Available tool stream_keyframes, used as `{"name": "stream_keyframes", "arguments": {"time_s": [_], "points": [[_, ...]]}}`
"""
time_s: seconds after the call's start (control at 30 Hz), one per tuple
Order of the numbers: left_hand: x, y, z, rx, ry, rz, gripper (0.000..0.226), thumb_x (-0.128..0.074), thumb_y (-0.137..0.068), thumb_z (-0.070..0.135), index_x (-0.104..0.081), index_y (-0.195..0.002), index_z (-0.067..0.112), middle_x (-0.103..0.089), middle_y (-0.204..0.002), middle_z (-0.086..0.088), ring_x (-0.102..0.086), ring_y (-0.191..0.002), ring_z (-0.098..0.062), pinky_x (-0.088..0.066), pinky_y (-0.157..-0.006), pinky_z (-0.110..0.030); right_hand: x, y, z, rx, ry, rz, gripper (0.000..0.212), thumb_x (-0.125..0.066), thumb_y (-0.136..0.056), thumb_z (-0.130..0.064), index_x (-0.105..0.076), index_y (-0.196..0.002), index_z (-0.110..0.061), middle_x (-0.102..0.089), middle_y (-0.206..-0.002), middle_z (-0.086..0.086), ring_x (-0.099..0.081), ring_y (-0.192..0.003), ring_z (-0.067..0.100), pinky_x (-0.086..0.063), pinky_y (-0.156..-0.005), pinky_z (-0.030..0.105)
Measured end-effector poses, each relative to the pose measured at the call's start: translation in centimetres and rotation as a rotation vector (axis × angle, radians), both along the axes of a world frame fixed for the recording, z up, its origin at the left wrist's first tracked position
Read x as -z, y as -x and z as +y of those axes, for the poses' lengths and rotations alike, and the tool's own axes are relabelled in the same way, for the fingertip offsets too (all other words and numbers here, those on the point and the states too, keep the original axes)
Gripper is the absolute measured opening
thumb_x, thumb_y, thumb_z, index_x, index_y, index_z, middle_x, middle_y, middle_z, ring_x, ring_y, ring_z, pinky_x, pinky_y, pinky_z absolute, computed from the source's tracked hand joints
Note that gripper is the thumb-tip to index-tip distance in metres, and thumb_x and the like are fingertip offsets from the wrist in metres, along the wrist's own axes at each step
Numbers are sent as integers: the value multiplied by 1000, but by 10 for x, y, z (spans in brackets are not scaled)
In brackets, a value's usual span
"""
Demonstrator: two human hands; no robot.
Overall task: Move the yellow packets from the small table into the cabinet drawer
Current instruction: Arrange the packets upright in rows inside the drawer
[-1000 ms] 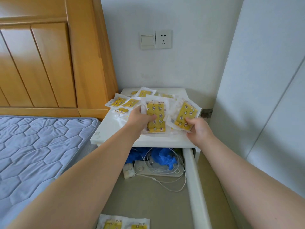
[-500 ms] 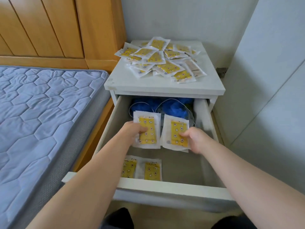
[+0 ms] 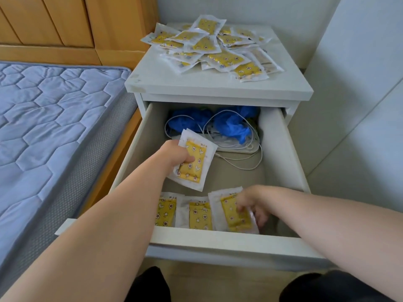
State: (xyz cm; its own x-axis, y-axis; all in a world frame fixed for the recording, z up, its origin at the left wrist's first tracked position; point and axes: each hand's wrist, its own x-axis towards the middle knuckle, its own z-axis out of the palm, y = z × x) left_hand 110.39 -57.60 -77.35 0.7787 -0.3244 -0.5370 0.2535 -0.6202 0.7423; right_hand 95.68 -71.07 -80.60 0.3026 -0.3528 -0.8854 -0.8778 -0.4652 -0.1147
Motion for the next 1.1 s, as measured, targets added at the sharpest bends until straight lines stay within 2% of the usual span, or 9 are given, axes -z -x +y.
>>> {"name": "stream_keyframes", "arguments": {"time_s": [0.17, 0.27, 0.37, 0.47, 0.53, 0.63, 0.77, 0.93, 1.1], "points": [[0, 3, -1, 60, -31, 4, 36, -69, -84, 5, -60, -119, 7, -68, -110, -11, -66, -99, -29, -51, -93, -47, -7, -1, 5, -289, -23, 257, 55, -37, -102, -33, -37, -137, 10, -53, -134, 23, -60, -113, 33, -49, -97, 39], [-2, 6, -2, 125, -52, -4, 32, -70, -84, 4, -60, -114, 8, -67, -108, -9, -65, -98, -28, -51, -87, -41, -28, -7, -3, -516, 116, 252, 47, -37, -102, -33, -56, -110, 9, -59, -127, 18, -59, -67, 22, -49, -63, 29], [-5, 10, -4, 247, -73, -30, 31, -72, -82, 5, -61, -110, 10, -68, -107, -8, -65, -97, -26, -51, -85, -39, -43, -15, -31, -439, 429, -282, 30, -41, -97, -15, -48, -69, -8, -62, -86, 9, -53, -68, 23, -39, -55, 27], [-9, 17, -7, 431, -92, -68, 32, -75, -79, 9, -64, -108, 13, -70, -104, -4, -67, -95, -21, -53, -86, -36, -44, -19, -44, -139, 342, -867, 29, -44, -98, -26, -62, -92, -3, -63, -88, 13, -60, -88, 28, -48, -72, 32], [-10, 21, -11, 515, -86, -104, 31, -78, -77, 13, -68, -106, 14, -72, -100, -1, -70, -90, -16, -54, -87, -35, -44, -21, -38, -105, 177, -969, 37, -46, -98, -34, -65, -108, -4, -66, -104, 14, -61, -98, 26, -48, -92, 41], [-11, 23, -15, 553, -70, -175, 25, -79, -76, 18, -70, -99, 18, -73, -92, 4, -70, -80, -8, -54, -72, -23, -46, -23, -34, -114, 2, -947, 29, -57, -92, -38, -71, -97, -13, -70, -97, 6, -65, -93, 21, -50, -92, 46], [-12, 26, -20, 554, -16, -202, 19, -79, -75, 22, -69, -91, 24, -71, -83, 10, -67, -74, -2, -49, -64, -16, -44, -23, -40, -114, 79, -1009, 15, -67, -86, -19, -66, -74, -11, -70, -87, 13, -66, -85, 28, -54, -84, 44], [-2, 31, -17, 734, -117, -217, 50, -80, -75, 27, -63, -121, 20, -67, -114, 5, -61, -104, -12, -46, -94, -27, -47, -19, -53, -215, 380, -945, 19, -56, -86, -3, -54, -68, -6, -49, -68, 5, -50, -68, 22, -38, -55, 28], [26, 41, -28, 1060, -489, -283, 80, -74, -80, 35, -32, -147, 24, -39, -148, 1, -40, -133, -20, -36, -108, -36, -42, -13, -40, -563, 339, -505, 25, -45, -84, 5, -53, -68, -12, -44, -66, 3, -41, -57, 17, -33, -47, 23]]}}
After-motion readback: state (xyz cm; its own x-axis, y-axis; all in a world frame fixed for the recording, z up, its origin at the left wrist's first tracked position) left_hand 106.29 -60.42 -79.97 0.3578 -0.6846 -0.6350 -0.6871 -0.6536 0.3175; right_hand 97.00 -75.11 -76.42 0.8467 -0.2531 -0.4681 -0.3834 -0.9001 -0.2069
